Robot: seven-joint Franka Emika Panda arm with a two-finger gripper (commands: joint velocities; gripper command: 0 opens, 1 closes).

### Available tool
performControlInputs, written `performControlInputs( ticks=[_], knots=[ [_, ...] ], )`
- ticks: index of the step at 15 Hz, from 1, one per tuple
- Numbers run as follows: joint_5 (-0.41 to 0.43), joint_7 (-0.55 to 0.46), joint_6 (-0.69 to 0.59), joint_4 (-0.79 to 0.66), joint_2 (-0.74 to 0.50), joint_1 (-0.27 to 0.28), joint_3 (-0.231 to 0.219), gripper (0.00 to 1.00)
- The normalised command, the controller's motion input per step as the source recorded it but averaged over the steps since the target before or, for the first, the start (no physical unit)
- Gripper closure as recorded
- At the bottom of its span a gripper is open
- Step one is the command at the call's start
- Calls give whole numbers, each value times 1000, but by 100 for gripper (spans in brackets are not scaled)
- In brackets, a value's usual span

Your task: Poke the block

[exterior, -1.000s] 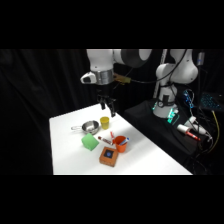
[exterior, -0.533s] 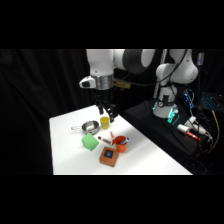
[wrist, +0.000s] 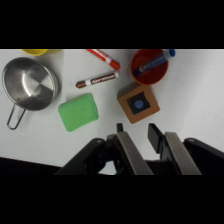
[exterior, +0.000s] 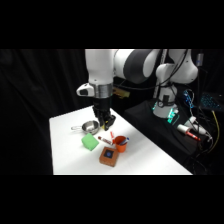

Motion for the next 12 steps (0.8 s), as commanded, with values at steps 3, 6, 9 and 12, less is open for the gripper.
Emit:
performControlInputs(
  ticks=[3, 6, 9, 12],
  knots=[
    [-20, 23, 130, 197, 181, 23, 22, 98],
    [1, 8, 110, 172, 170, 19, 29, 100],
    [25, 1, 105, 129, 162, 20, 41, 99],
    [37, 0, 119, 94, 155, 24, 49, 99]
  ],
)
